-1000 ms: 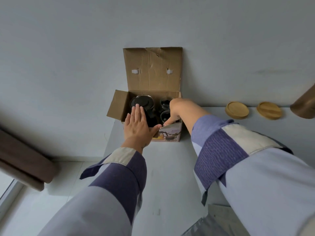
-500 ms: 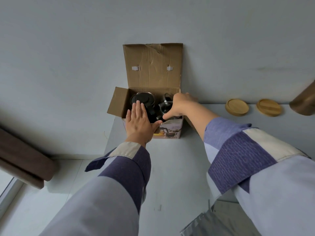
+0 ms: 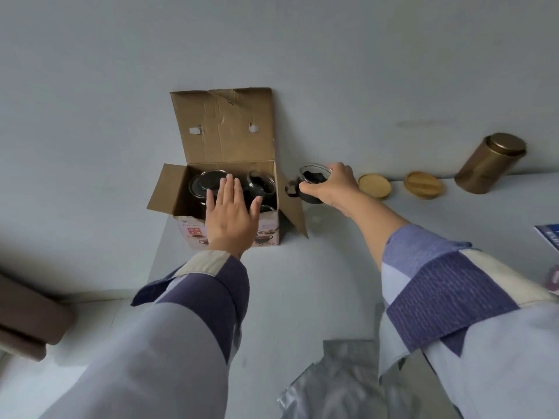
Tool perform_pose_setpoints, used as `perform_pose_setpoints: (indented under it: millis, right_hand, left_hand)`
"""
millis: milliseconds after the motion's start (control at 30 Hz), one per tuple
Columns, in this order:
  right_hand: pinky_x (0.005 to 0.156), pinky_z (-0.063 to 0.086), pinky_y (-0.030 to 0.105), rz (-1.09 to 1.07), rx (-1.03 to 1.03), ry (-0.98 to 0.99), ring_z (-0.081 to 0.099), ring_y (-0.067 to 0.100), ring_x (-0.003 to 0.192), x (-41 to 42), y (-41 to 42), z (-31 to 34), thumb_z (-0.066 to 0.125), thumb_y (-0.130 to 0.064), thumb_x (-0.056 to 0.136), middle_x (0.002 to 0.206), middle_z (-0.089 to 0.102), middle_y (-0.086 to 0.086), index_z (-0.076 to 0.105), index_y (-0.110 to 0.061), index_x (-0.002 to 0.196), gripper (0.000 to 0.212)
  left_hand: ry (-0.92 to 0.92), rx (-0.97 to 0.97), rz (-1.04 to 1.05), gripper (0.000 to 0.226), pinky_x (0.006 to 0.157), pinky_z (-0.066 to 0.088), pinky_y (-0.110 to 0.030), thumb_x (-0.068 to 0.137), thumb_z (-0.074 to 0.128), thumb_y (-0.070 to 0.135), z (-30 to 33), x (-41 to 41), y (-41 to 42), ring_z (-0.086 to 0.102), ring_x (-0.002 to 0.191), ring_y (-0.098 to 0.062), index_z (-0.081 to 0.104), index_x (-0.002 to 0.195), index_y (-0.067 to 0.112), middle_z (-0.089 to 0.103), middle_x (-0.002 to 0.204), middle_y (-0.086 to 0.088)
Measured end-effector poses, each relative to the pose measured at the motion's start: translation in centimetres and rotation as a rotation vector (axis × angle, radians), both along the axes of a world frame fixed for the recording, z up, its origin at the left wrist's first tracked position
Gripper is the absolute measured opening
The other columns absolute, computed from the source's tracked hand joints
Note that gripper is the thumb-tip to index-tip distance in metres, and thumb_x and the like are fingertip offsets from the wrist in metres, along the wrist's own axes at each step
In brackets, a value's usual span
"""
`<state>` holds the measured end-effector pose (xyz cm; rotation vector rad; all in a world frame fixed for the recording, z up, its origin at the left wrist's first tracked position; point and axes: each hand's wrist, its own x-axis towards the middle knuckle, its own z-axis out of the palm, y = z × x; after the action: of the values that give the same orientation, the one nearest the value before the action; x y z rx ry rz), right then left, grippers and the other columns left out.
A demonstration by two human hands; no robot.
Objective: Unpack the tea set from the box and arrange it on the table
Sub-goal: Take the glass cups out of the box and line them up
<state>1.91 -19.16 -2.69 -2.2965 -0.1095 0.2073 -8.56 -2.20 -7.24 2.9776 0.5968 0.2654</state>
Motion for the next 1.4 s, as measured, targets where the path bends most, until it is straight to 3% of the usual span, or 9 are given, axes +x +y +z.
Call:
perform_pose_setpoints:
  millis: [133,267,567,700,967,1067,1133,1267,1400]
  right_hand:
    - [0.092,0.044,0.029,-0.079,-0.066,0.018,0.047,0.024,0.12,0.0,-5.3,-1.4,0.076,-0.044,0.068,0.133,0.038,0.008,0.039,-0.005,0.135,0.086]
    - [0.09,0.042,0.026,-0.127,-0.084,0.066,0.048,0.024,0.121,0.1,-10.3,-3.6,0.077,-0.041,0.069,0.135,0.035,0.009,0.036,-0.006,0.137,0.087]
    - [0.086,0.042,0.026,-0.158,-0.128,0.087,0.051,0.023,0.113,1.0,-17.8,-8.7,0.079,-0.034,0.07,0.129,0.036,0.008,0.04,-0.008,0.128,0.075]
    - [0.095,0.046,0.034,-0.178,-0.092,0.05,0.051,0.024,0.117,1.4,-18.5,-10.5,0.079,-0.036,0.068,0.13,0.043,0.008,0.041,-0.009,0.128,0.076]
    - [0.09,0.044,0.031,-0.247,-0.017,-0.009,0.052,0.028,0.119,0.5,-18.4,-12.3,0.077,-0.031,0.07,0.128,0.054,0.009,0.04,-0.01,0.129,0.073]
    - [0.097,0.044,0.033,-0.227,-0.02,0.043,0.05,0.03,0.121,0.7,-18.4,-12.2,0.08,-0.034,0.068,0.131,0.051,0.01,0.036,-0.009,0.133,0.082]
    - [0.106,0.038,0.037,-0.2,-0.022,0.106,0.042,0.03,0.13,0.7,-18.6,-11.6,0.083,-0.038,0.065,0.141,0.041,0.012,0.024,-0.01,0.143,0.102]
    - [0.117,0.02,0.042,-0.163,-0.156,0.195,0.011,0.031,0.145,0.8,-18.1,-8.9,0.083,-0.045,0.064,0.157,0.008,0.012,-0.013,-0.017,0.15,0.133]
    - [0.113,0.026,0.045,-0.08,-0.371,0.038,0.01,0.031,0.143,1.3,-14.9,-5.5,0.075,-0.042,0.074,0.157,0.008,0.009,-0.003,-0.017,0.151,0.113]
  left_hand:
    - [-0.142,0.036,-0.2,0.057,0.119,-0.005,-0.037,0.102,0.016,0.038,0.0,1.9,-6.6,0.0,0.148,-0.018,0.014,0.151,0.008,0.008,0.16,-0.005]
    - [-0.077,-0.053,-0.343,0.055,0.12,-0.004,-0.035,0.103,0.016,0.032,-2.4,2.9,-13.1,-0.001,0.148,-0.016,0.011,0.151,0.007,0.005,0.16,-0.005]
    - [0.462,-0.192,-0.305,0.064,0.119,-0.003,-0.037,0.102,0.017,0.04,-10.0,2.9,-19.5,-0.014,0.146,-0.021,-0.01,0.149,0.004,-0.017,0.158,-0.009]
    - [0.493,-0.107,-0.286,0.067,0.119,-0.004,-0.04,0.102,0.018,0.039,-10.9,3.0,-20.1,-0.018,0.145,-0.024,-0.014,0.148,0.003,-0.022,0.157,-0.011]
    - [0.491,-0.073,-0.287,0.067,0.119,-0.002,-0.042,0.102,0.017,0.041,-11.2,3.0,-20.2,-0.017,0.145,-0.025,-0.012,0.148,0.002,-0.02,0.157,-0.012]
    - [0.488,-0.084,-0.285,0.067,0.119,-0.002,-0.042,0.102,0.017,0.041,-11.2,3.1,-20.1,-0.017,0.145,-0.025,-0.013,0.148,0.003,-0.021,0.157,-0.012]
    - [0.474,-0.109,-0.288,0.067,0.119,-0.002,-0.041,0.102,0.019,0.041,-11.0,3.0,-20.1,-0.016,0.145,-0.024,-0.012,0.148,0.003,-0.019,0.157,-0.011]
    - [0.414,-0.255,-0.288,0.063,0.119,0.004,-0.036,0.103,0.023,0.038,-9.3,2.9,-19.2,-0.002,0.147,-0.021,0.001,0.151,0.004,-0.003,0.16,-0.008]
    - [0.024,-0.301,-0.303,0.04,0.099,0.04,-0.038,0.103,0.028,0.025,-5.2,2.7,-16.9,0.045,0.127,-0.023,0.044,0.137,0.012,0.046,0.14,-0.003]
